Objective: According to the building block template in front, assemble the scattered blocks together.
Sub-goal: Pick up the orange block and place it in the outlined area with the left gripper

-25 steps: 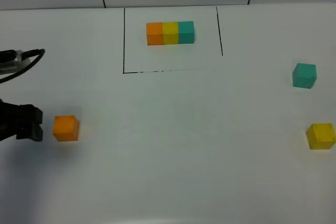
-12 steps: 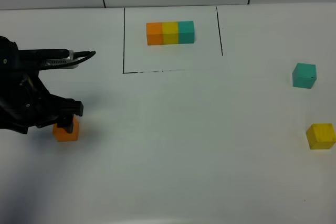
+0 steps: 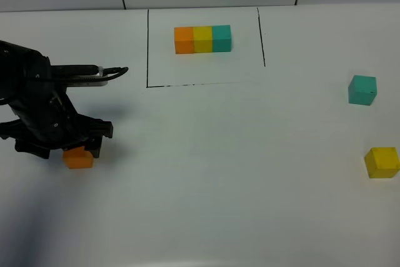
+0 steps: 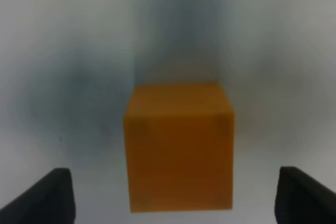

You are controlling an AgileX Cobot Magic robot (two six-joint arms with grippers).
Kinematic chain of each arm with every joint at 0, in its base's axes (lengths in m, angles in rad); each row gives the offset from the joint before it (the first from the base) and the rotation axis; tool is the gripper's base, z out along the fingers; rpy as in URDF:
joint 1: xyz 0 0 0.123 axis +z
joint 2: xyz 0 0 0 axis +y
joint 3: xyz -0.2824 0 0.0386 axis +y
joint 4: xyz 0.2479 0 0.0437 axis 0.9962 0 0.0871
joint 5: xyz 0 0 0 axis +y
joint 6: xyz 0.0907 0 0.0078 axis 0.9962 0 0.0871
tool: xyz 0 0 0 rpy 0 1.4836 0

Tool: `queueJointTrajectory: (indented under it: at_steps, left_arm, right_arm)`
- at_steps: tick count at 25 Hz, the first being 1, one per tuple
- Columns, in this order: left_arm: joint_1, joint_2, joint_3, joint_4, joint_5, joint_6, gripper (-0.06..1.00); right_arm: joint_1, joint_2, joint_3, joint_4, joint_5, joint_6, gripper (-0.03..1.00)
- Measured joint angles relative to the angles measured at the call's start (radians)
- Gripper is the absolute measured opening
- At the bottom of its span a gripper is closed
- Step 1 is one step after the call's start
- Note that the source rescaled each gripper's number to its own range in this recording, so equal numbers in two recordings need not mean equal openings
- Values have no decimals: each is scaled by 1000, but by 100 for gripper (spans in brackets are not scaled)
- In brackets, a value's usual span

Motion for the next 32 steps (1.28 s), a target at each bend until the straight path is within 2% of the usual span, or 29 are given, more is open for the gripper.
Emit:
queueJointTrajectory:
  at_steps: [6,8,9,10,12,13,14,16,20,23,27,29,32]
  left_arm:
    - [0,66,0,0,-40,2,99]
    - [0,73,0,0,-41,2,93]
    - [0,73,0,1,-42,2,83]
    - [0,73,0,1,-43,2,70]
    - [0,73,-5,1,-43,2,33]
    - [0,73,-10,1,-41,2,6]
    - [0,73,-13,2,-39,3,0]
    - [0,75,-30,8,-17,15,0]
    - [-2,75,-106,12,81,106,0]
    - [-29,75,-181,11,166,271,0]
    - [-109,79,-283,-2,256,583,0]
    - [-148,94,-347,-7,304,680,0]
    - [-197,146,-454,-4,371,770,0]
  right_arm:
    - [0,0,0,0,0,0,72]
    - [0,0,0,0,0,0,72]
    - [0,0,0,0,0,0,72]
    - [0,0,0,0,0,0,72]
    - [0,0,0,0,0,0,72]
    - [0,0,0,0,0,0,72]
    - [0,0,0,0,0,0,72]
    - [0,0,0,0,0,0,72]
    - [0,0,0,0,0,0,72]
    - [0,0,0,0,0,0,72]
    - [0,0,0,0,0,0,72]
    - [0,0,0,0,0,0,72]
    - [0,0,0,0,0,0,72]
